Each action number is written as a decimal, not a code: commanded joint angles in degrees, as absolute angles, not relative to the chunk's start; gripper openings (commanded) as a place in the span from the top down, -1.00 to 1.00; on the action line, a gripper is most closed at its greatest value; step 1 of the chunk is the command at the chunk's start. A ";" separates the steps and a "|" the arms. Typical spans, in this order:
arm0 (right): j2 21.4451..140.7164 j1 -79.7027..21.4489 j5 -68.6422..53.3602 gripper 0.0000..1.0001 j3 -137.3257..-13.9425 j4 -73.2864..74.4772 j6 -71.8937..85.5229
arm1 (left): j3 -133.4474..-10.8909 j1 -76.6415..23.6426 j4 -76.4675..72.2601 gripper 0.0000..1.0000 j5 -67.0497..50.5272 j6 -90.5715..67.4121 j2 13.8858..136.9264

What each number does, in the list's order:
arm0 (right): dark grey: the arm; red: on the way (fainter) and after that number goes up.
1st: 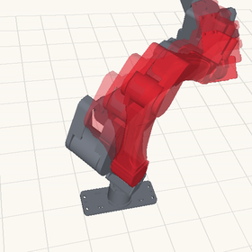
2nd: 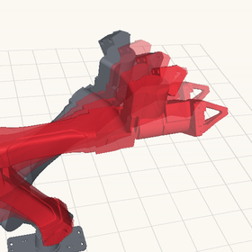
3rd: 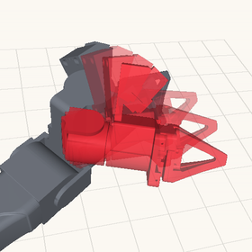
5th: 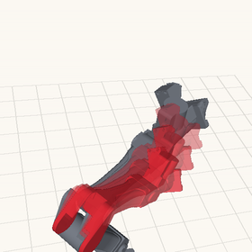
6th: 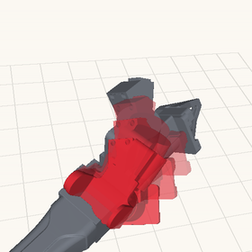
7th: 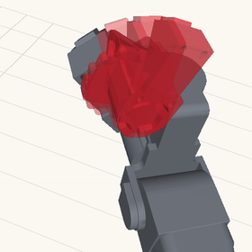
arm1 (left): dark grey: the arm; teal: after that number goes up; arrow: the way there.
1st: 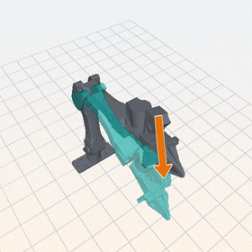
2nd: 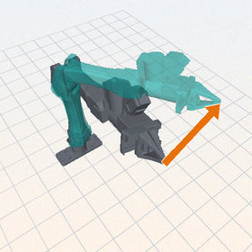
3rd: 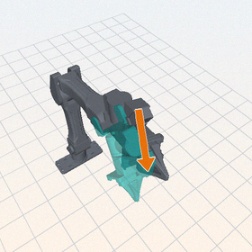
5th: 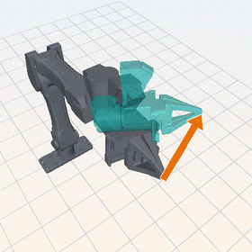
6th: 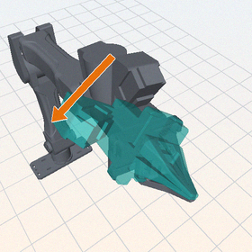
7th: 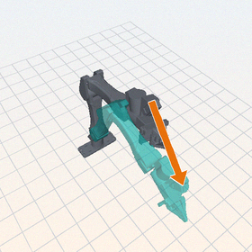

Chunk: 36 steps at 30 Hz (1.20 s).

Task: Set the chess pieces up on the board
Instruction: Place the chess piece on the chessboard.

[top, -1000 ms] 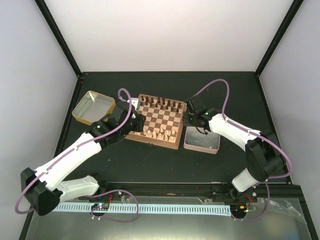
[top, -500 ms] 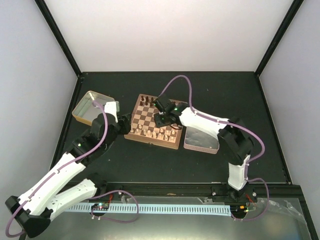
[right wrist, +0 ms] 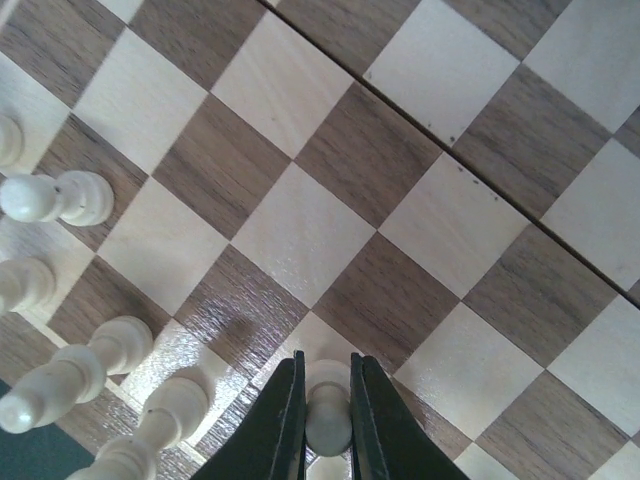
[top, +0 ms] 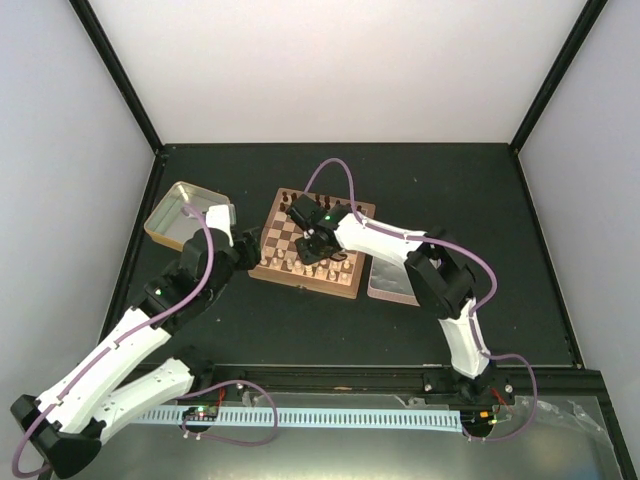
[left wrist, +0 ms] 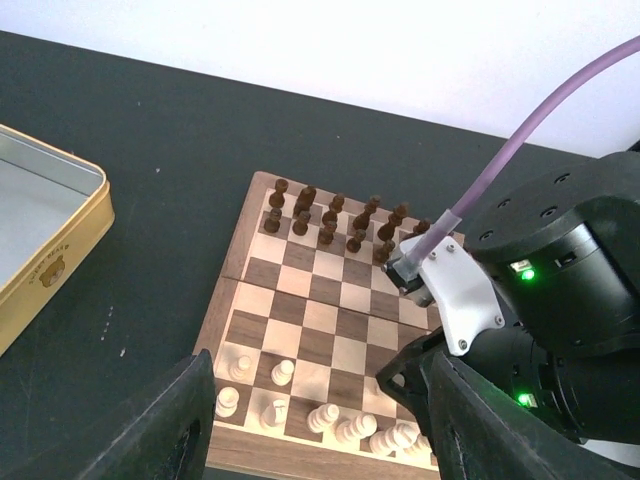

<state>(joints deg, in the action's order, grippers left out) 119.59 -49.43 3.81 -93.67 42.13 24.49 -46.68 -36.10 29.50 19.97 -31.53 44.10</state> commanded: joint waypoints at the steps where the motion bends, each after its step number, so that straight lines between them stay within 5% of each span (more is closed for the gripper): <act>1: 120.58 -49.70 3.22 0.82 -95.50 44.61 23.56 | -46.55 -35.63 28.65 -0.20 20.52 -32.07 43.10; 23: 121.73 -49.70 2.85 0.54 -96.86 45.59 23.39 | -46.72 -35.37 28.73 -0.21 19.91 -32.17 43.76; 36: 120.81 -49.73 5.32 0.67 -97.87 46.32 23.71 | -46.78 -35.16 29.05 -0.21 19.42 -32.08 43.87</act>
